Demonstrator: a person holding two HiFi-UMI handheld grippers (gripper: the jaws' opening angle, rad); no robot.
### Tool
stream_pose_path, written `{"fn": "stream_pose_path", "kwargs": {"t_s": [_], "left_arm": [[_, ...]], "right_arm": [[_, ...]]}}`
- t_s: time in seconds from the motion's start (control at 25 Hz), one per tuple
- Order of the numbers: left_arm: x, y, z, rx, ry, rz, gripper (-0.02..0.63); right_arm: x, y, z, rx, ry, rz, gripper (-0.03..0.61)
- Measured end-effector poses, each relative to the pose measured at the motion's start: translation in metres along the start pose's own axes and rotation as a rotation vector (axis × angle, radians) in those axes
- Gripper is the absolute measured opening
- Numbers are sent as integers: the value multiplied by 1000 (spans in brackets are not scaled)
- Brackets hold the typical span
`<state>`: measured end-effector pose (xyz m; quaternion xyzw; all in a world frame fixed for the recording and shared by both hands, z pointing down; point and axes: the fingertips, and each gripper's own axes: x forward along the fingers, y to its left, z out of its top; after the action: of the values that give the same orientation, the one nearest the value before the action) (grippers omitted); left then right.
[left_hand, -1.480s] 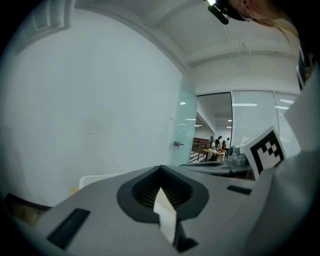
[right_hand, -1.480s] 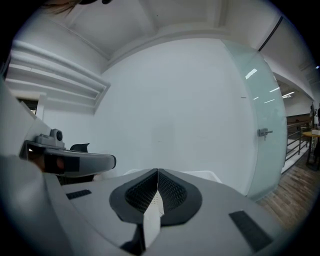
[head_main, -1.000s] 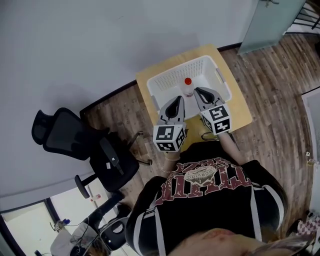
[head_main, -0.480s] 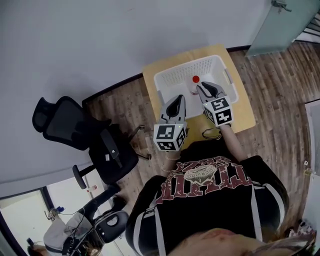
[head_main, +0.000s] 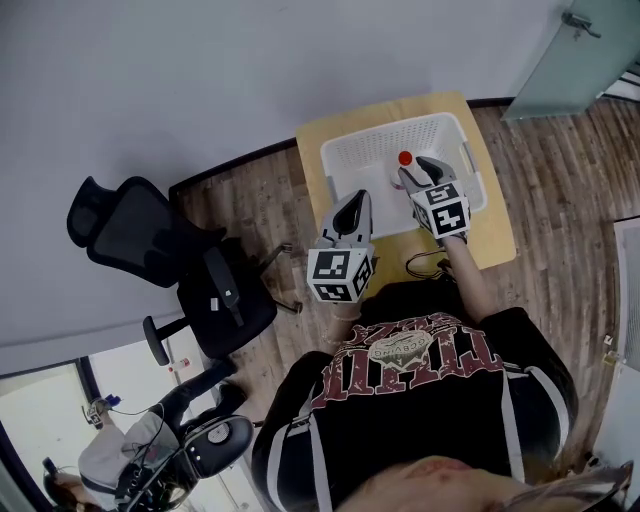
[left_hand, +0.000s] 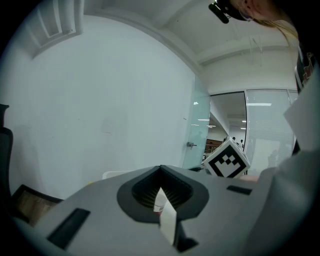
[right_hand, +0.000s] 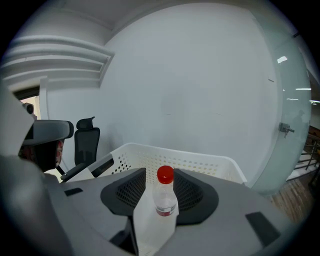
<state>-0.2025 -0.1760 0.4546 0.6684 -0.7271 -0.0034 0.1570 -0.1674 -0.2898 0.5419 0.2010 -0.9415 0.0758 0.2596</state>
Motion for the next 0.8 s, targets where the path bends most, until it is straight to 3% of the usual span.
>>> {"fn": "stream_pose_path", "kwargs": {"t_s": [0.8], "left_arm": [[-16,42,-2,-36,3,104,48]], "right_arm": [[51,-9,-13,-6,105,41,193]]}}
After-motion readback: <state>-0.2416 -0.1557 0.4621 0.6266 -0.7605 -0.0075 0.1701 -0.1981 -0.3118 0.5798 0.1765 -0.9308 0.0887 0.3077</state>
